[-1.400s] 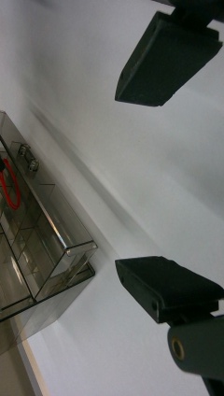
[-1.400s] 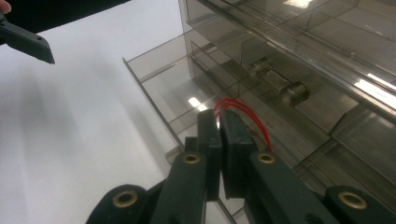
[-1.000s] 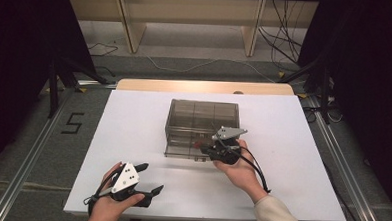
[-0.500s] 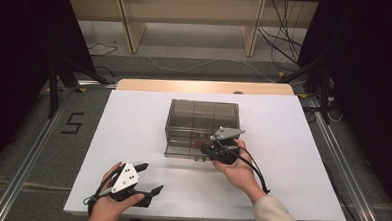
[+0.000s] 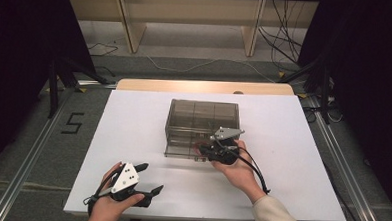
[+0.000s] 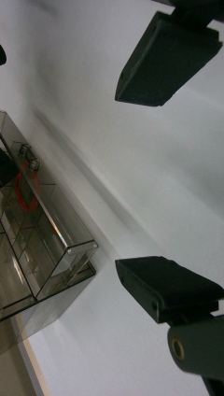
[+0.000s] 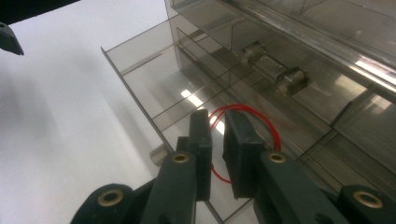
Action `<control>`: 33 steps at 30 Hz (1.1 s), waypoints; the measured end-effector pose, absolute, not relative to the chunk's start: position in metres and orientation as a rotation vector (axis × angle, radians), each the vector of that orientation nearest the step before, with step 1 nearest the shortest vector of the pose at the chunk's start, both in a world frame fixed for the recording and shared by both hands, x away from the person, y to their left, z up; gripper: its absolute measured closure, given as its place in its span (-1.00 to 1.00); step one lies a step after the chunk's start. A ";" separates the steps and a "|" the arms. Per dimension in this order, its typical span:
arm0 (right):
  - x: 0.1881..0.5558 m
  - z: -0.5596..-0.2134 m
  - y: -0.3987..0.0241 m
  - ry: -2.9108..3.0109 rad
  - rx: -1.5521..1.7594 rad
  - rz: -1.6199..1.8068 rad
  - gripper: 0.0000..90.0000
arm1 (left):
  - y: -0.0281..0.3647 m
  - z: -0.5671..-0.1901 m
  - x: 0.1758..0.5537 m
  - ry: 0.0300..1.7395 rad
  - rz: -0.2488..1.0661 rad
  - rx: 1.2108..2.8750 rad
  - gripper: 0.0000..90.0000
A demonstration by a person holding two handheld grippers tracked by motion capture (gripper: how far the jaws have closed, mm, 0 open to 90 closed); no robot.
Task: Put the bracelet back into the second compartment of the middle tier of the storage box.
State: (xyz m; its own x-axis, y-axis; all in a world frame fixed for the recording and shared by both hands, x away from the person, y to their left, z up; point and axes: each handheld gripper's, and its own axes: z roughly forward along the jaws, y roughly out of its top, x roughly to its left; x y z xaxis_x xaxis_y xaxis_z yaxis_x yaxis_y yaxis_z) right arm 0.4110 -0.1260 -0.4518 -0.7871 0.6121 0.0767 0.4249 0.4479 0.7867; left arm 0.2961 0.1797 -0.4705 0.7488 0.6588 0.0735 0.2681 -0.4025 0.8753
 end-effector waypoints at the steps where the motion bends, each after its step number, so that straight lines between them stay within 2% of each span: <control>1: 0.411 -0.451 -0.126 2.477 0.907 1.256 0.80 | 0.180 -0.470 0.296 0.700 0.516 1.991 -0.65; 15: 0.404 -0.443 -0.133 2.452 0.934 1.294 0.49 | 0.180 -0.470 0.296 0.704 0.516 1.989 -0.65; 33: 0.392 -0.434 -0.141 2.453 0.919 1.285 -0.26 | 0.181 -0.471 0.296 0.715 0.506 1.985 -0.65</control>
